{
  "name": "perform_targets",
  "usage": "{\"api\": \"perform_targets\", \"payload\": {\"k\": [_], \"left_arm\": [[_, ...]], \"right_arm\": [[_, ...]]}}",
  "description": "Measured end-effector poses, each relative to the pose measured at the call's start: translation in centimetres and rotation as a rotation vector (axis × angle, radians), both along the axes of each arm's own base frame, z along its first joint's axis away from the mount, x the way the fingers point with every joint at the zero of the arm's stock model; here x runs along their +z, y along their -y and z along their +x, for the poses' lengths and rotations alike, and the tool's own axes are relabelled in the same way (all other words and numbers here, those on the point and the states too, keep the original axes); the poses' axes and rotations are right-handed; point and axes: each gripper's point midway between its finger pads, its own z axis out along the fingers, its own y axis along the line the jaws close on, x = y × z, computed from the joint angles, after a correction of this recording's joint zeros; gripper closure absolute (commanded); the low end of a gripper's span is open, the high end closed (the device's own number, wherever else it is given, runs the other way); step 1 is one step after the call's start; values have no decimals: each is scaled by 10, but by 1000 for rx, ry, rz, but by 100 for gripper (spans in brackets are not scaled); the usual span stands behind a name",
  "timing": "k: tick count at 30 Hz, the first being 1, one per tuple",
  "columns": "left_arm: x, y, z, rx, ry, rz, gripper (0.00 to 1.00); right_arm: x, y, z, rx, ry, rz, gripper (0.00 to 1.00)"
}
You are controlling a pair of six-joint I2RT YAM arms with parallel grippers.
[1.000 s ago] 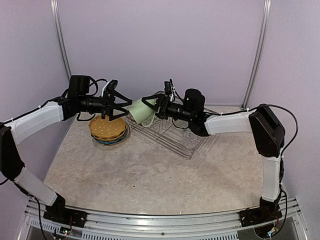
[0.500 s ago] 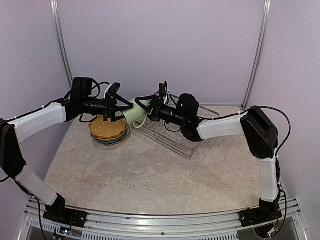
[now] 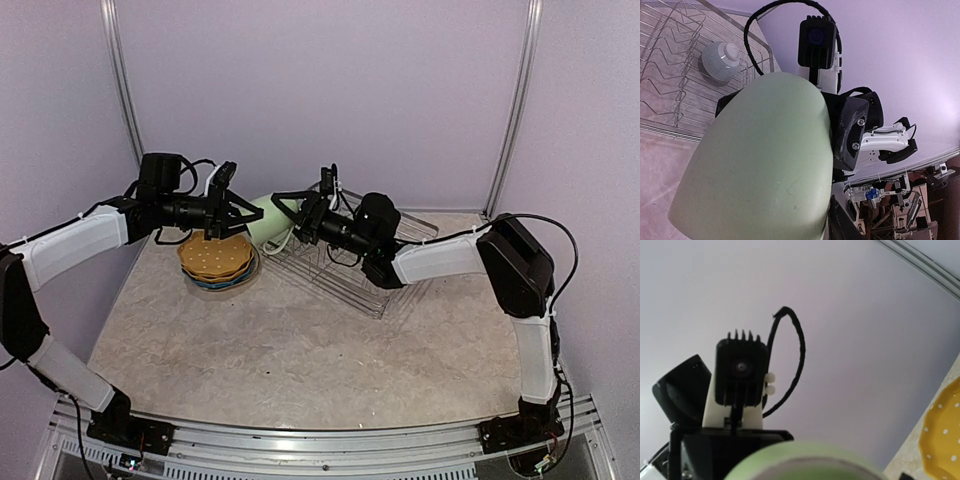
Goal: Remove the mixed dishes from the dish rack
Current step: Pass from the right arm to the left
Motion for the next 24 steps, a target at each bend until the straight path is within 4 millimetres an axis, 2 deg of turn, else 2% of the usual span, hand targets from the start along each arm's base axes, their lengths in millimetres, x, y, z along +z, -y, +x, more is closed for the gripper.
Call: {"api": "perform_targets", "payload": {"k": [2, 5, 10, 13, 16, 17, 22, 24], "left_arm": [[-2, -1, 1, 7, -2, 8, 78], [-3, -1, 1, 10, 5, 13, 90], [2, 0, -2, -18, 32, 0, 100], [5, -1, -3, -18, 52, 0, 100], [5, -2, -3, -16, 54, 2, 100], [5, -2, -3, -16, 51, 3, 100], [2, -4, -7, -18, 44, 9, 100], [5, -10, -5, 15, 55, 17, 100]], "right_arm": [[-2, 0, 0, -2, -1, -1, 96], [-6, 1, 0, -6, -8, -6, 93], [-8, 3, -3, 8, -25, 7, 82], [-5, 3, -4, 12, -16, 16, 63], [-7, 4, -4, 11, -16, 15, 35], [-9, 4, -5, 10, -17, 13, 29], [-14, 8, -5, -10, -16, -11, 6], [-18, 12, -4, -29, -13, -35, 1]]}}
